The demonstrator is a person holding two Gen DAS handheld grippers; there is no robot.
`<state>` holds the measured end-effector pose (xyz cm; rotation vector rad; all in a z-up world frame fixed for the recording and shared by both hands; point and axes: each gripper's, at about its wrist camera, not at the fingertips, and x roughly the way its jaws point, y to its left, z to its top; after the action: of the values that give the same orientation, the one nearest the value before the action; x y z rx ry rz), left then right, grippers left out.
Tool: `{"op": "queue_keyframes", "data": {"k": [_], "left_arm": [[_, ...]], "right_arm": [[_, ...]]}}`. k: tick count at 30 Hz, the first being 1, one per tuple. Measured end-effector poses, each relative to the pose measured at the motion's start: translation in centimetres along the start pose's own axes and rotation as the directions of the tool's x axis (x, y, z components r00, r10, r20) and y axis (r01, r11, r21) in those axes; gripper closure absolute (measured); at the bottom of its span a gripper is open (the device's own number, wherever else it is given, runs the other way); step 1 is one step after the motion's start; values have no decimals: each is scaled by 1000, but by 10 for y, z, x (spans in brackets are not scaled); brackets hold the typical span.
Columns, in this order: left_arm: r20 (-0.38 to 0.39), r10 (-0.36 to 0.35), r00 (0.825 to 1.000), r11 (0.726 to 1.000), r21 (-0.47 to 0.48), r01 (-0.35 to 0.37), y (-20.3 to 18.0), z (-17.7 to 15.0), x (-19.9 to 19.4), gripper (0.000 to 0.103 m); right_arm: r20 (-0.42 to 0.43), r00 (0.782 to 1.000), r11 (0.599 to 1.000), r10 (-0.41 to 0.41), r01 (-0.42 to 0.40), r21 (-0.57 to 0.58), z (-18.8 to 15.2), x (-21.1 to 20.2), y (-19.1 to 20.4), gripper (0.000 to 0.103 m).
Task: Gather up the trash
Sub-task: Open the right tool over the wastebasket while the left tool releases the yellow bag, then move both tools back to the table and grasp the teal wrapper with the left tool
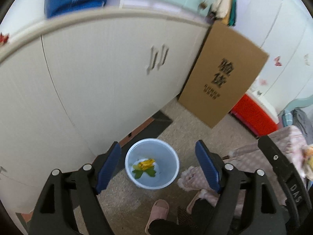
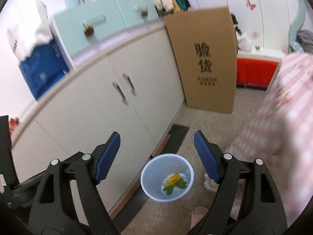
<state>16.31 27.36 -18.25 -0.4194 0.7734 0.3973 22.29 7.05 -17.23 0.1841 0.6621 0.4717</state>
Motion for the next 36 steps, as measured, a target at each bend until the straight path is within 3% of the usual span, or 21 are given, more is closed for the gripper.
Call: {"op": "queue_keyframes", "data": {"k": [6,11,14,17,21,25,28,30,33,36], "left_arm": [[77,-131,988,987,107,123,-54,-10,-71,22],[74,-275,959,937,244,250,-123,-28,-112,20],[26,-376,926,878,328,347,-171,-47,-128,19],[-41,-456,889,813,388,435,-218,-68,-138,18],[-100,-501,860,714,513,476,-278,-104,-146,18],[-154,-521,840,604,628,490,-326,-133,-149,18],[-149,-519,842,532,714,455,-355,-151,-149,18],[-167,-511,844,448,786,426,-375,-163,-146,18],[-157,-480,863,373,854,363,-394,-176,-141,18],[-152,-459,875,318,892,321,-409,-185,-140,18]], "right_arm": [[89,994,998,-55,54,19,14,-86,-24,25],[159,978,989,-136,124,85,14,-165,-76,25],[189,958,973,-214,193,126,10,-206,-111,25],[217,916,938,-338,308,157,2,-242,-145,25],[192,873,885,-448,402,235,-14,-277,-198,25],[137,864,848,-485,425,317,-31,-297,-248,25],[111,856,830,-506,448,331,-39,-302,-269,25],[100,856,827,-506,449,338,-41,-303,-277,25],[87,860,827,-502,449,338,-44,-301,-288,25],[76,866,832,-494,446,331,-48,-301,-296,25]]}}
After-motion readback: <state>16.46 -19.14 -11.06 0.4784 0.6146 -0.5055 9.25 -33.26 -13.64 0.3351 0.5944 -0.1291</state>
